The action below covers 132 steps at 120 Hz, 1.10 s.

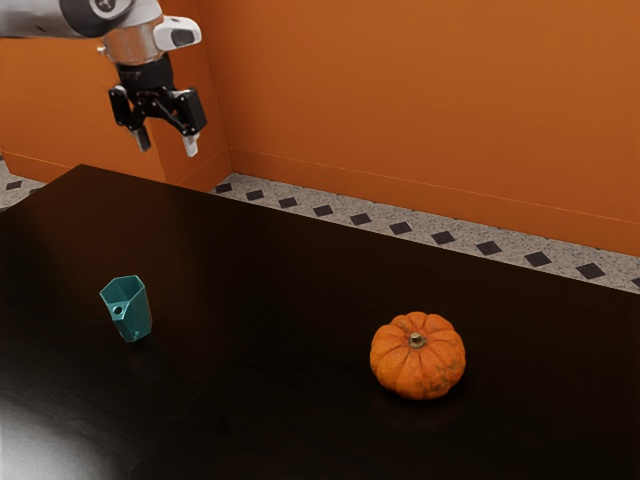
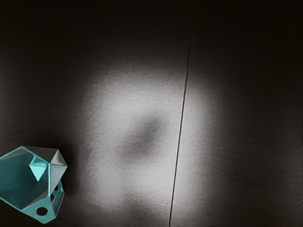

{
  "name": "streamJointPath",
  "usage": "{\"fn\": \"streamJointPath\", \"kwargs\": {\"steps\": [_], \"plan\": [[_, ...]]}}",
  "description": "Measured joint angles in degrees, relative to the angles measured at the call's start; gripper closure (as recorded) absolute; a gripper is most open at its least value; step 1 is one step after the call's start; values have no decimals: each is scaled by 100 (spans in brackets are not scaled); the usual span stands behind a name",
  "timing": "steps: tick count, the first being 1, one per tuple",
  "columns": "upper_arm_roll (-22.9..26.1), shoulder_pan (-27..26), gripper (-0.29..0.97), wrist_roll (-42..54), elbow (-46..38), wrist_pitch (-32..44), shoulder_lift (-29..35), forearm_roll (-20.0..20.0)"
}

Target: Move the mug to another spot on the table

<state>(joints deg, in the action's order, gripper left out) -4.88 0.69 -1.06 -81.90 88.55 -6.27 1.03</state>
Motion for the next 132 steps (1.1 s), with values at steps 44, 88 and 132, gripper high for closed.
{"fn": "streamJointPath", "kwargs": {"steps": [44, 88, 132], "plan": [[-568, -183, 2, -127, -1838, 175, 1204, 54], [-1079, 57, 2, -382, -4218, 1904, 1468, 1], [-1483, 60, 2, 353, -5518, 4439, 1132, -79]]}}
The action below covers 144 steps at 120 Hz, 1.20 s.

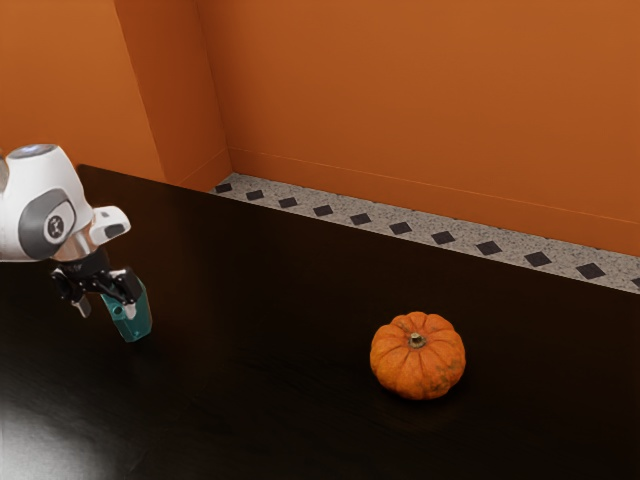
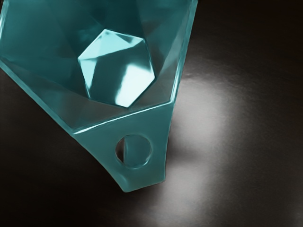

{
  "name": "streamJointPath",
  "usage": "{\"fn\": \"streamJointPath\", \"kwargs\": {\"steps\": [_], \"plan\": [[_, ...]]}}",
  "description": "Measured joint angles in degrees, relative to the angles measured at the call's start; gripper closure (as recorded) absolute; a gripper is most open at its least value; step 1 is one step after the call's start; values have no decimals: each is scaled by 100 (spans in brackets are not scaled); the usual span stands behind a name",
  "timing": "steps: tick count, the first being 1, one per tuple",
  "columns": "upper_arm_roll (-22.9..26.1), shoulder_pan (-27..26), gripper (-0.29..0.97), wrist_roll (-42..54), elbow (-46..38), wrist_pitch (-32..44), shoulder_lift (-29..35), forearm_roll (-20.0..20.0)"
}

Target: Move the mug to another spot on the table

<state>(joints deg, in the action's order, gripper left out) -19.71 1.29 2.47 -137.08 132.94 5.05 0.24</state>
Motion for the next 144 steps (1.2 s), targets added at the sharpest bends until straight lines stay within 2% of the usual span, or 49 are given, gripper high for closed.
{"fn": "streamJointPath", "kwargs": {"steps": [19, 35, 53, 89, 113, 124, 144], "plan": [[-25, -120, 2, 316, -111, 895, -442, 13], [-103, -268, 2, 525, -248, 1364, -612, 36], [-199, -335, 2, 711, -520, 1707, -591, 55], [-211, 5, 2, 970, -568, 2131, -810, 87], [-213, -104, 2, 1085, -522, 2391, -995, 105], [-216, -73, 6, 1126, -517, 2486, -1045, 155], [-217, -75, 25, 1186, -503, 2581, -1066, 318]]}}
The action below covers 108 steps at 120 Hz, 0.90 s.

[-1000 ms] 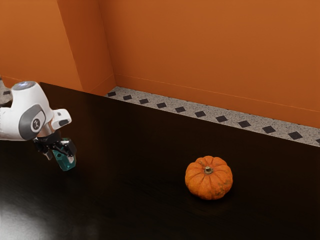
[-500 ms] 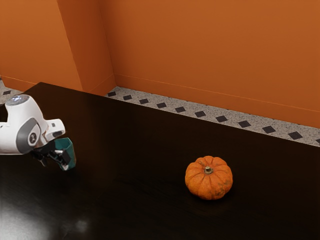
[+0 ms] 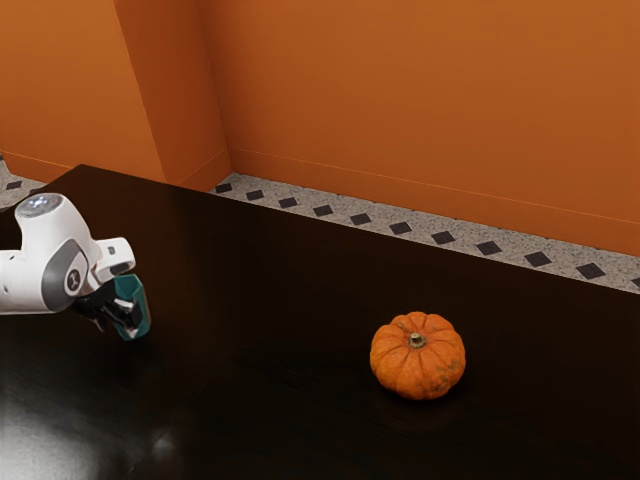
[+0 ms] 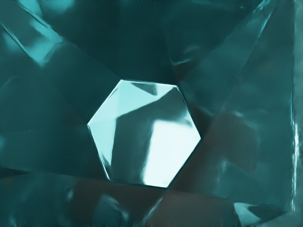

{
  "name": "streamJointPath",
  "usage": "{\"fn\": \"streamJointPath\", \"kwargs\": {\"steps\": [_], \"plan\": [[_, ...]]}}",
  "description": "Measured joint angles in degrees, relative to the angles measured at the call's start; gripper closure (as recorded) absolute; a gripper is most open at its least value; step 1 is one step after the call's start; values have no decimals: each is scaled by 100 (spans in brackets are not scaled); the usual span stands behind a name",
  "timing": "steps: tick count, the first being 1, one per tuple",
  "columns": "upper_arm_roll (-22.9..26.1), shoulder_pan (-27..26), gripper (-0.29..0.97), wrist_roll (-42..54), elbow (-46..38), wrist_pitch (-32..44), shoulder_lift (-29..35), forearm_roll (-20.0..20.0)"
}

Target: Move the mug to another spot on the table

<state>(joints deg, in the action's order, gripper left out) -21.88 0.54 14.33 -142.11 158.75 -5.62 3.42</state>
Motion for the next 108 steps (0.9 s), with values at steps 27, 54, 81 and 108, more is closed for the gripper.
{"fn": "streamJointPath", "kwargs": {"steps": [27, 54, 81, 108], "plan": [[-3, -27, 55, 54, 1, 46, 20, 54], [-20, -206, 60, 169, -26, 143, 385, 53], [14, -738, 64, 482, -412, 459, 1097, 349], [-1, -1364, 71, 728, -1165, 1142, 1445, 810]]}}
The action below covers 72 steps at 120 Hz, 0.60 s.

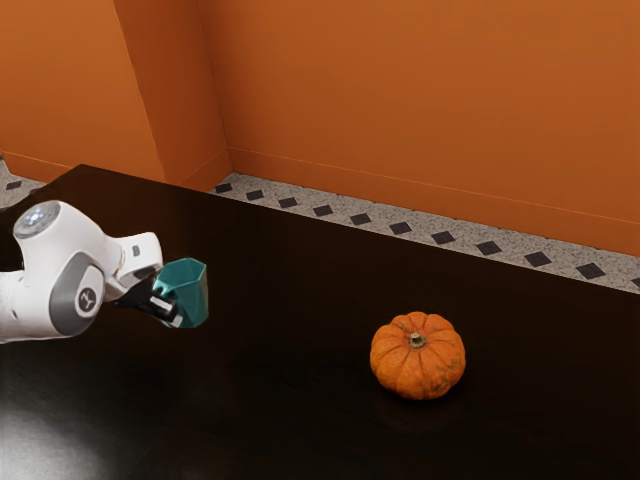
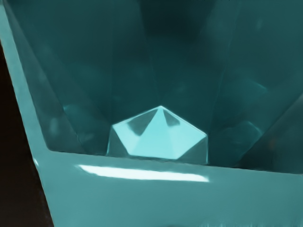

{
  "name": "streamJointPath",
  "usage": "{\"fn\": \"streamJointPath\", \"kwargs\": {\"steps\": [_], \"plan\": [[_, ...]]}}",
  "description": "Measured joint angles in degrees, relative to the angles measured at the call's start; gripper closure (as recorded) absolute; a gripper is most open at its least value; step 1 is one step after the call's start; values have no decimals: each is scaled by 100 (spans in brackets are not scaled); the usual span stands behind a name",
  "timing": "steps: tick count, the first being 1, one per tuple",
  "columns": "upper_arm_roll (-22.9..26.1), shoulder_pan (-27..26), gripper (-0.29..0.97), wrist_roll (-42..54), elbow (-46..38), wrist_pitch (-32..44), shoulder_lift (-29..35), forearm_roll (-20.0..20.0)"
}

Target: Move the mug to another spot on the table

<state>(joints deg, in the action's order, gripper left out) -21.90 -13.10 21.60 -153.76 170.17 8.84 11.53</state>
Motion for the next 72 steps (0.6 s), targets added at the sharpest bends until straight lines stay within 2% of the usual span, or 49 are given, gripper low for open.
{"fn": "streamJointPath", "kwargs": {"steps": [12, 30, 72], "plan": [[1, -365, 73, 94, -48, 207, -51, 299], [5, -627, 75, 223, -201, 428, -179, 652], [11, -983, 73, 446, -282, 904, -653, 1009]]}}
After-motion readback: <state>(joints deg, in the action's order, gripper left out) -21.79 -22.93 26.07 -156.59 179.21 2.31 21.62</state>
